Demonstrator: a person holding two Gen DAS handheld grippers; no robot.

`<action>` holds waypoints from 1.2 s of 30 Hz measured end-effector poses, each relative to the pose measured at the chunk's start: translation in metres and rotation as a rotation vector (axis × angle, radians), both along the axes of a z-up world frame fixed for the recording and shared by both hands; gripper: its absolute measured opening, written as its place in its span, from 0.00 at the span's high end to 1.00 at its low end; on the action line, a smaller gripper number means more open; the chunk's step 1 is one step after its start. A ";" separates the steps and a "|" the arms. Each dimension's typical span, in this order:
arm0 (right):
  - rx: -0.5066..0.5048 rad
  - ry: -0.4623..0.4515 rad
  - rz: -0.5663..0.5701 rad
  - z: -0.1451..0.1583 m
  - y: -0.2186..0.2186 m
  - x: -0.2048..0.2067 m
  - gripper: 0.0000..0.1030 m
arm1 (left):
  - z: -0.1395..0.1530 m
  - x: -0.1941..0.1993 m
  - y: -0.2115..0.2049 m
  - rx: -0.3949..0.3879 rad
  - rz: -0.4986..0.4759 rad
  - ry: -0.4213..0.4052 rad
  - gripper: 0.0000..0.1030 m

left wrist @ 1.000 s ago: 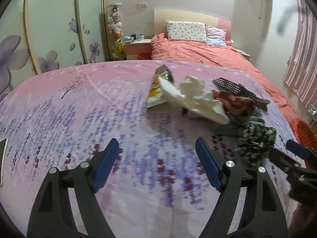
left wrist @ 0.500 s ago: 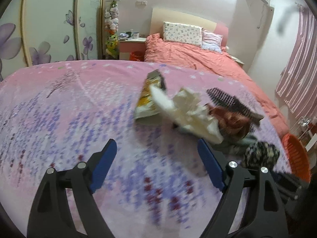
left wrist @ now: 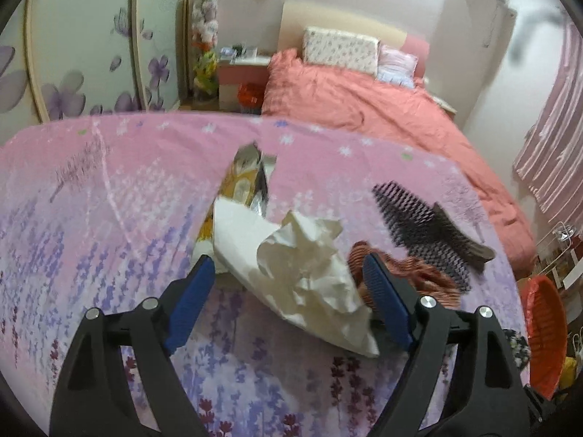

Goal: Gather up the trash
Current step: 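Grasp the crumpled white tissue with the left gripper while the right gripper grasps the floral cloth, then carry the tissue and floral cloth over the orange basket and open both grippers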

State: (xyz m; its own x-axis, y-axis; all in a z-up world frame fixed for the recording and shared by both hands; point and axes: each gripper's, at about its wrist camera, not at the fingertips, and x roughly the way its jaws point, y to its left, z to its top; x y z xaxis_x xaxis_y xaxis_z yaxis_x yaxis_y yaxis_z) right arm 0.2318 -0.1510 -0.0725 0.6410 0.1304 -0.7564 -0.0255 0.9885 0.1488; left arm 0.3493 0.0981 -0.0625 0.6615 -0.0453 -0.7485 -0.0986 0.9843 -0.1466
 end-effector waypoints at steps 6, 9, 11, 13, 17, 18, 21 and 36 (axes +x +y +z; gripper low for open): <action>-0.003 0.001 0.004 0.000 -0.003 -0.003 0.83 | -0.013 0.004 0.005 -0.052 -0.023 0.029 0.53; -0.001 0.001 0.005 0.000 -0.004 -0.003 0.83 | -0.009 0.000 0.003 -0.035 -0.041 -0.006 0.63; -0.001 0.001 0.005 0.000 -0.004 -0.003 0.83 | -0.008 -0.006 0.003 -0.028 -0.047 -0.022 0.64; -0.002 0.001 0.005 0.000 -0.004 -0.003 0.83 | -0.004 -0.017 0.008 -0.026 -0.055 -0.043 0.65; -0.001 0.001 0.005 0.000 -0.004 -0.003 0.83 | 0.003 -0.042 0.018 -0.026 -0.082 -0.064 0.65; -0.001 0.001 0.005 -0.001 -0.004 -0.003 0.83 | 0.004 -0.047 0.022 -0.027 -0.092 -0.066 0.65; -0.002 0.001 0.005 0.000 -0.004 -0.003 0.83 | 0.003 -0.073 0.028 -0.006 -0.126 -0.062 0.64; 0.018 -0.005 0.005 -0.001 -0.007 -0.004 0.65 | -0.030 -0.090 0.039 0.064 -0.119 0.028 0.55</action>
